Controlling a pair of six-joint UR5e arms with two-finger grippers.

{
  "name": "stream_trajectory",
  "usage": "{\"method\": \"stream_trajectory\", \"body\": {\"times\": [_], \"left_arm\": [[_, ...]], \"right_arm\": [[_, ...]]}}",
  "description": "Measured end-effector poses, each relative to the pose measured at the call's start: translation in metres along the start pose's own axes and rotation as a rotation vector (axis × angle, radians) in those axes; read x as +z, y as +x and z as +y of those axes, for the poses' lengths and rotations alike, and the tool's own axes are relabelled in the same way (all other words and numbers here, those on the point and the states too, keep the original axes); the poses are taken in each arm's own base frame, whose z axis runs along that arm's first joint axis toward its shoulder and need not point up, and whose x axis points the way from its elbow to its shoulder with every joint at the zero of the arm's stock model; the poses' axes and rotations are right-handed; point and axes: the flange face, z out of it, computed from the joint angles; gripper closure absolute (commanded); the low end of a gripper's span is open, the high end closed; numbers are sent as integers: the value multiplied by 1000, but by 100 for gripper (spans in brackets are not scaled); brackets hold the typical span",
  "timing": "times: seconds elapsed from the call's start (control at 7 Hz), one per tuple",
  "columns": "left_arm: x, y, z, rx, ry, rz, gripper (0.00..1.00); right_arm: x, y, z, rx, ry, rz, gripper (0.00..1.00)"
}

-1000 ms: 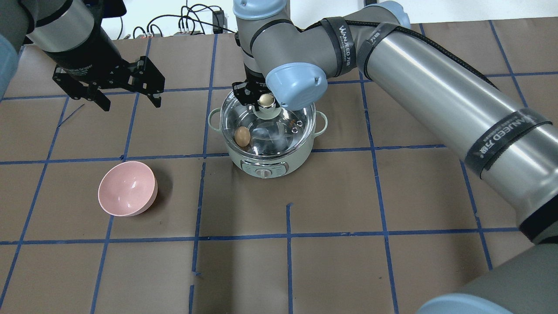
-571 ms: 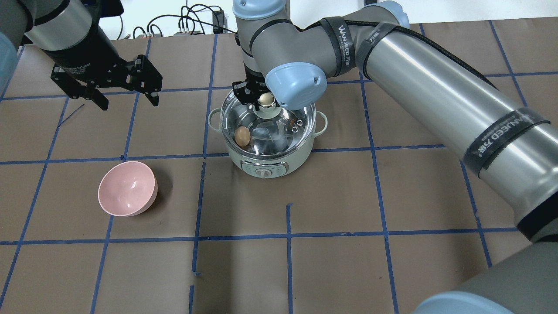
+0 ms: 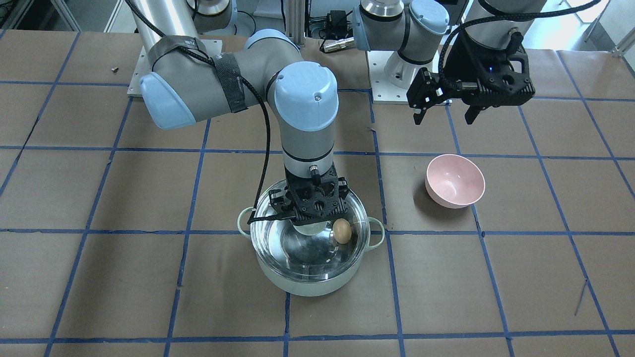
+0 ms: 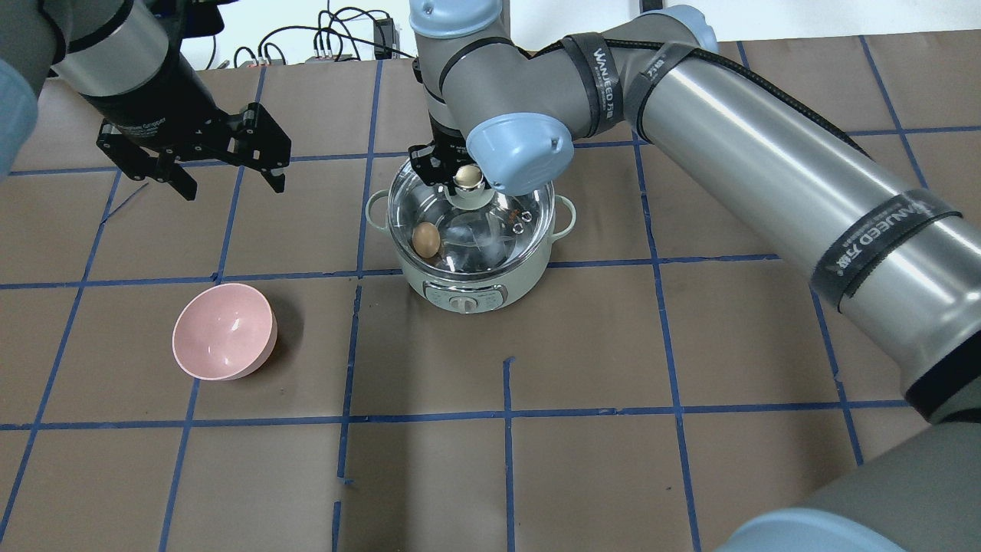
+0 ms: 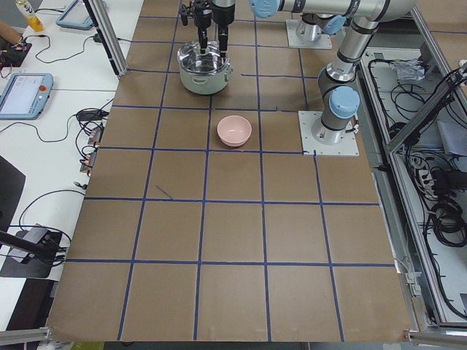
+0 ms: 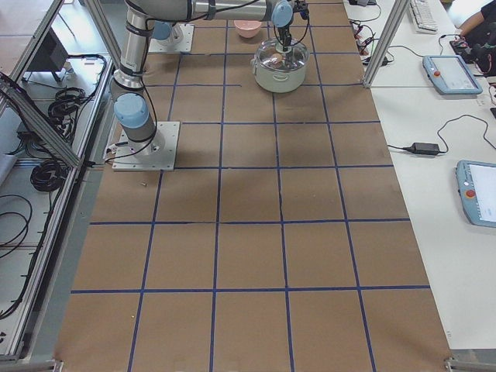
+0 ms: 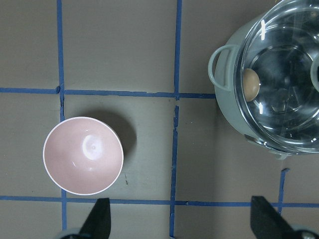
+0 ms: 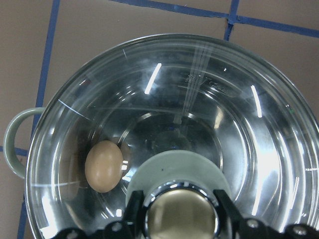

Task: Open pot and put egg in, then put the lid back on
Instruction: 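Lower the lid onto the pot and release the knob with the right gripper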

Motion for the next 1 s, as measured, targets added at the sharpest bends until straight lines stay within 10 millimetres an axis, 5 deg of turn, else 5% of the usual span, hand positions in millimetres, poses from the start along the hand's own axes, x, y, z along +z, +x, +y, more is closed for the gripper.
{"method": "stream_trajectory", "body": {"times": [0.29, 0.86, 1.0], "left_arm": [[-1, -1, 0, 3, 4, -1, 0], [0, -3, -1, 2, 4, -2, 0], [-1, -3, -1, 1, 5, 0, 0]], "right_arm": [[1, 0, 0, 3, -2, -2, 80], [3, -1, 0, 1, -4, -6, 33], [3, -1, 0, 1, -3, -7, 30]]}}
